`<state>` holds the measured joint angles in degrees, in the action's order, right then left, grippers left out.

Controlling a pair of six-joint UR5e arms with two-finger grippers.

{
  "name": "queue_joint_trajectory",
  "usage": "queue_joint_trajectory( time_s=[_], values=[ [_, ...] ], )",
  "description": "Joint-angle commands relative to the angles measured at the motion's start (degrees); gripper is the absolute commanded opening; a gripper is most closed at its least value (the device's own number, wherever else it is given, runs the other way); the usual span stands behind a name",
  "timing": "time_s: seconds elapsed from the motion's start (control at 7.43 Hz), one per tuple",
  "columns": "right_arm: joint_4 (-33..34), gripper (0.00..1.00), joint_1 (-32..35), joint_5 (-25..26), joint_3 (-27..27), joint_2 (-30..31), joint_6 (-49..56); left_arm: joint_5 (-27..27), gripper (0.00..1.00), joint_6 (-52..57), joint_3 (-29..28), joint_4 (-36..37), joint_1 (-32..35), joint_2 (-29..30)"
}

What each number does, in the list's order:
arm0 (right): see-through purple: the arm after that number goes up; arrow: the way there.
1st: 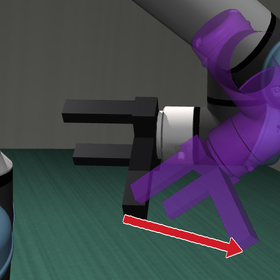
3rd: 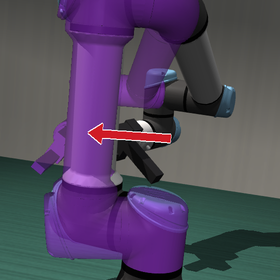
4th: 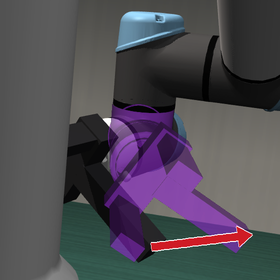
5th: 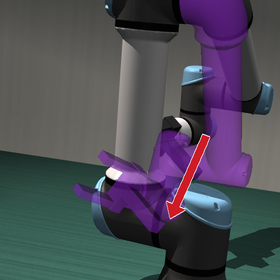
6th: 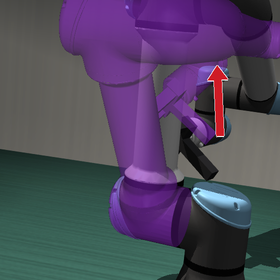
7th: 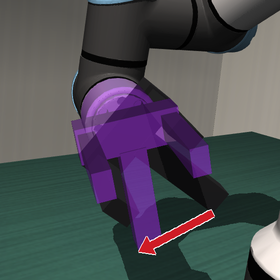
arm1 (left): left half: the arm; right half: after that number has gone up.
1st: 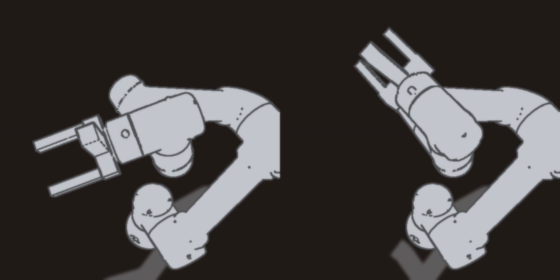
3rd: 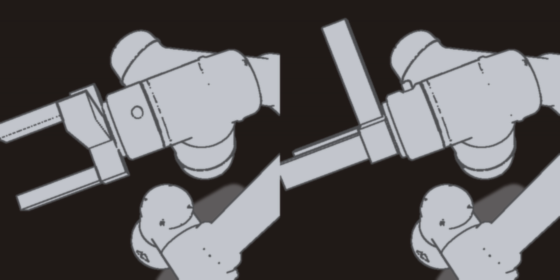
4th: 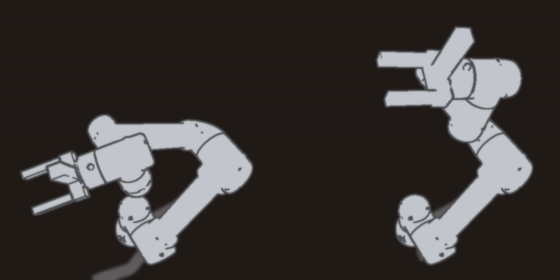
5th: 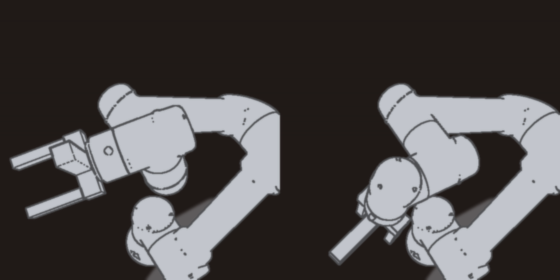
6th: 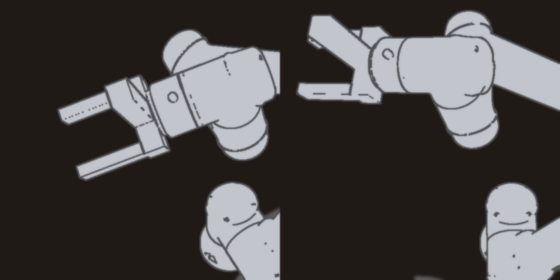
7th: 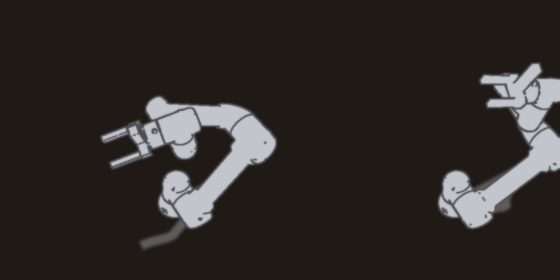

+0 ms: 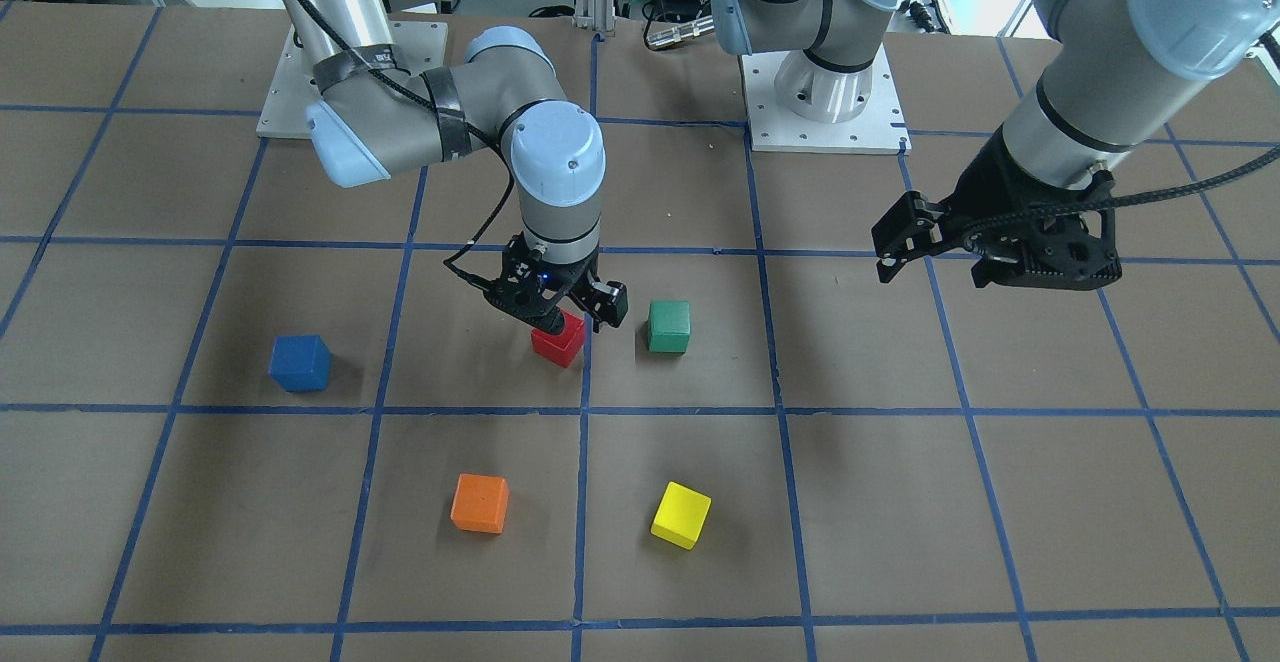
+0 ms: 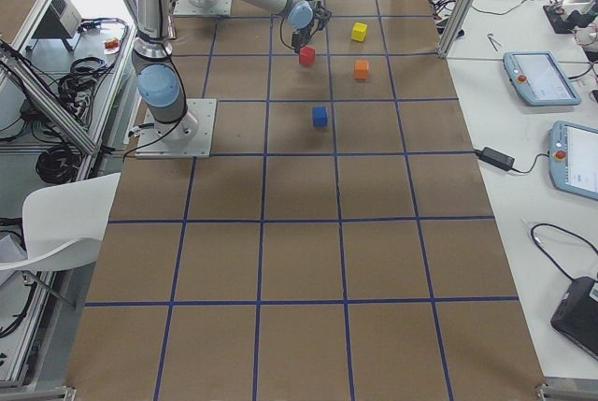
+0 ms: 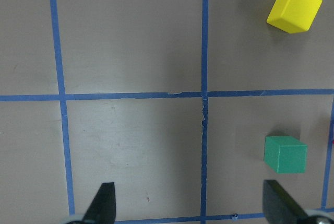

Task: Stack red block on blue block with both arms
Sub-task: 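Lower the right gripper and grasp the red cube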

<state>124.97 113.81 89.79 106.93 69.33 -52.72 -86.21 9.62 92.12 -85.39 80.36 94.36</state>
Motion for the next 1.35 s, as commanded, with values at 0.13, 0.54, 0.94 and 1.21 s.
queue_joint_trajectory(
  time_s=[0.13,0.54,0.94,1.21],
  values=[
    [0.3,1.0,-0.5,0.4,-0.1,-1.0,-3.2,0.0,1.0,0.3,0.9,0.1,0.1,-0.6],
    [0.4,0.45,-0.5,0.5,0.3,-1.6,-3.8,-0.1,1.0,0.3,1.0,0.0,0.1,-0.6],
    [0.0,0.01,-0.8,0.6,-0.5,-0.8,-3.6,0.0,1.0,0.3,1.0,0.0,0.1,-0.5],
    [-1.9,0.0,-3.0,5.7,-1.5,2.4,1.3,-0.1,1.0,0.3,1.0,0.0,0.1,-0.5]
  ],
)
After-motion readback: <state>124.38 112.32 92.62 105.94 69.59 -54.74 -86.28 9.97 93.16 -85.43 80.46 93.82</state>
